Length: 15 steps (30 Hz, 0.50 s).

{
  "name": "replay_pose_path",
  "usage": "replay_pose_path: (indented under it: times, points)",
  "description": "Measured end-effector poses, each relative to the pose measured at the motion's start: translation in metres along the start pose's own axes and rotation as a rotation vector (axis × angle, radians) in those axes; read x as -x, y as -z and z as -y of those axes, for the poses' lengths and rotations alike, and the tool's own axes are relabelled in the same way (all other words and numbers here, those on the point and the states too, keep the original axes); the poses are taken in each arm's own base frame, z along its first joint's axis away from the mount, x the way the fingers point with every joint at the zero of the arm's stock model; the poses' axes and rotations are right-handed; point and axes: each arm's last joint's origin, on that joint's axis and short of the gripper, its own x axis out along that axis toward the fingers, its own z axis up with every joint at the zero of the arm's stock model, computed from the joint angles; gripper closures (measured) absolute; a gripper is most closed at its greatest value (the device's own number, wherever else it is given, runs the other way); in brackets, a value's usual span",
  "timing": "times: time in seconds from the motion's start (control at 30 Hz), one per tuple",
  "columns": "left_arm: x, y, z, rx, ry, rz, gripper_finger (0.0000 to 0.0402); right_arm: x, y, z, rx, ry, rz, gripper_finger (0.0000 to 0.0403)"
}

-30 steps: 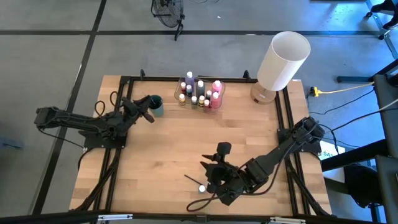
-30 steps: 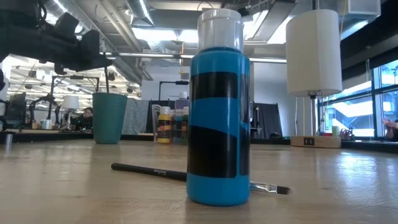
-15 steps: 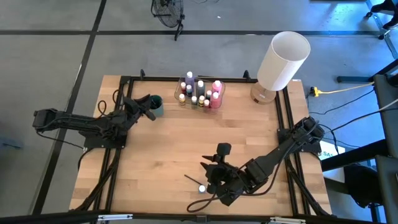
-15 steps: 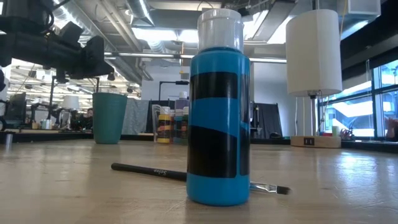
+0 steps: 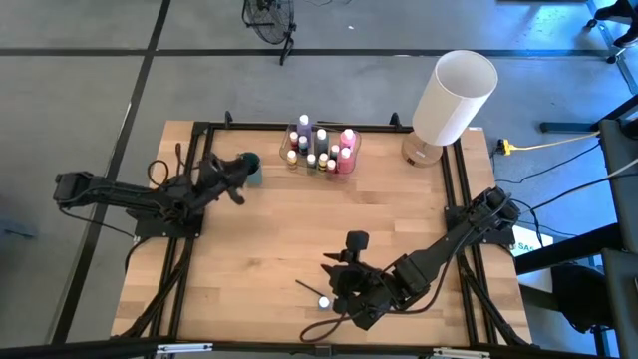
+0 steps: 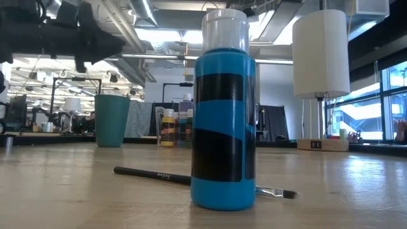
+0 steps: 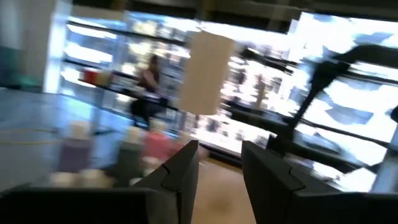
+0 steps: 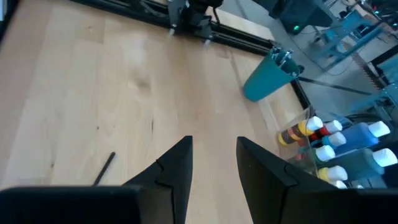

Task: Pick & Place Paint Supplies
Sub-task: Put the blue paint bottle into the transparent bin

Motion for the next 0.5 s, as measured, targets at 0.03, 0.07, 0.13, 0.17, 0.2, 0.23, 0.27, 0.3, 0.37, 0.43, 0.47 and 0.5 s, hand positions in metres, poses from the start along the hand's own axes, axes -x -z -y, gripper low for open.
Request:
replay_pose_path:
  times: [0.03,0.07,0.13,0.17,0.2,0.23,0.27,0.3,0.37,0.43,0.47,0.5]
  points:
    - [0.000,0.001,0.002,0.004,0.056,-0.018,0.0285,0.000,0.000,-0.001,0.003,-0.022,-0.006,0.0277]
    - [0.000,0.002,0.004,0.004,0.093,-0.030,0.0285,0.000,0.000,-0.001,0.011,-0.049,-0.012,0.0277]
    - [0.001,0.002,0.007,-0.010,0.127,-0.028,0.0285,0.000,0.000,-0.004,0.027,-0.132,-0.029,0.0277]
    - [0.001,0.001,0.008,-0.023,0.138,-0.020,0.0285,0.001,0.000,-0.006,0.031,-0.181,-0.038,0.0277]
    - [0.002,0.001,0.009,-0.036,0.153,-0.013,0.0285,0.001,-0.001,-0.007,0.025,-0.224,-0.043,0.0277]
    - [0.003,0.000,0.011,-0.047,0.176,-0.006,0.0285,0.001,-0.001,-0.008,0.016,-0.258,-0.043,0.0277]
    - [0.003,-0.001,0.013,-0.051,0.196,0.005,0.0285,0.001,-0.002,-0.009,0.005,-0.282,-0.043,0.0277]
    - [0.004,-0.002,0.014,-0.051,0.208,0.017,0.0285,0.002,-0.003,-0.010,-0.008,-0.297,-0.038,0.0276]
    - [0.005,-0.004,0.016,-0.041,0.219,0.035,0.0285,0.002,-0.004,-0.010,-0.052,-0.303,-0.038,0.0274]
    - [0.006,-0.004,0.017,-0.020,0.225,0.032,0.0285,0.000,-0.003,-0.012,-0.101,-0.302,-0.051,0.0267]
    - [0.006,-0.004,0.018,-0.010,0.226,0.030,0.0285,-0.001,-0.002,-0.012,-0.119,-0.307,-0.066,0.0261]
    - [0.006,-0.004,0.018,0.001,0.230,0.027,0.0285,-0.001,0.000,-0.013,-0.132,-0.316,-0.089,0.0253]
